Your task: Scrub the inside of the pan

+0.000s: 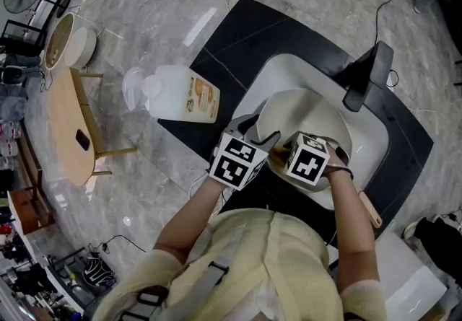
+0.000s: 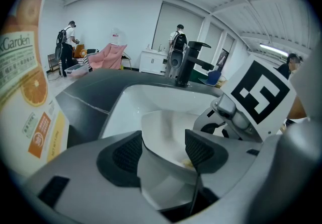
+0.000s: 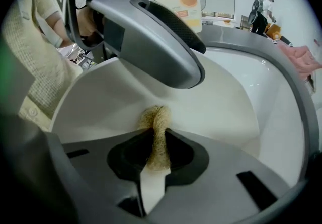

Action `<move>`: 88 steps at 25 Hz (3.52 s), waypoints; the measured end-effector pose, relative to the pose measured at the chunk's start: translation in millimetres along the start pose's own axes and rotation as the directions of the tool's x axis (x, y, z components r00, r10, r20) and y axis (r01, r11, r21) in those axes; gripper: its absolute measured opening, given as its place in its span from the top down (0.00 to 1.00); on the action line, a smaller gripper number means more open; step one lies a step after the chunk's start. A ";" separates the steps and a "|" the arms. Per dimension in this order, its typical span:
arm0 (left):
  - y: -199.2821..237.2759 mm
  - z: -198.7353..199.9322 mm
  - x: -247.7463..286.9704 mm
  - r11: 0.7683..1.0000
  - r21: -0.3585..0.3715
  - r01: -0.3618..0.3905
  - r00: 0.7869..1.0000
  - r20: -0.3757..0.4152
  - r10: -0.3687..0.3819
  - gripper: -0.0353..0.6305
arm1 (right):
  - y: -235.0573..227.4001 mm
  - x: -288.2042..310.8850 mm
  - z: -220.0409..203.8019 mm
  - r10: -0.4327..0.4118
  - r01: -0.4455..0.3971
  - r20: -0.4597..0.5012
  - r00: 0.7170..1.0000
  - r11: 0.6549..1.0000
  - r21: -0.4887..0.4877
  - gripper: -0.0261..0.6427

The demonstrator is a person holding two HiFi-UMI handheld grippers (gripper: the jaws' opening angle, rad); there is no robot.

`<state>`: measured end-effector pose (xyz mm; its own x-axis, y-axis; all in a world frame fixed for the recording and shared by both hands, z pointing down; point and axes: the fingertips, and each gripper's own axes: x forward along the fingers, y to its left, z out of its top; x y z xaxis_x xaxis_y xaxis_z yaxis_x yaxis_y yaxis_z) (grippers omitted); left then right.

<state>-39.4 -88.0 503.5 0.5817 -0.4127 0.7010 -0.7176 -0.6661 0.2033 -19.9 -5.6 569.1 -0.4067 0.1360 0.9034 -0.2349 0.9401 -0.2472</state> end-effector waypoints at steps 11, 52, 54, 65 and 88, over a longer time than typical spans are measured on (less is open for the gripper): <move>0.4 -1.0 0.0 1.000 -0.003 0.004 1.000 -0.004 -0.004 0.54 | -32.3 12.1 8.6 -0.177 0.170 0.078 0.981 0.981 0.090 0.85; 0.6 -0.7 0.3 1.000 -0.010 0.014 1.000 -0.021 -0.014 0.54 | -40.2 -11.6 -11.8 -0.333 0.319 0.087 0.939 0.938 0.136 0.84; 0.1 -0.9 0.1 1.000 -0.010 0.013 1.000 -0.022 -0.014 0.54 | -34.6 -5.0 -15.5 -0.311 0.304 0.058 0.949 0.947 0.100 0.84; -0.1 -0.7 0.9 1.000 -0.010 0.014 1.000 -0.022 -0.014 0.54 | -51.5 6.9 -30.8 -0.335 0.337 -0.064 0.940 0.942 0.014 0.84; 0.5 -1.5 1.9 1.000 -0.014 0.014 0.999 -0.032 -0.015 0.54 | -70.8 10.2 -101.9 -0.310 0.344 -0.386 0.869 0.939 0.021 0.85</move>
<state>-39.2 -88.1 506.0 0.5796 -0.3827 0.7194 -0.7147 -0.6629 0.2232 82.5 -39.0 631.5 0.0598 -0.0525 0.9968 -0.3788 0.9227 0.0713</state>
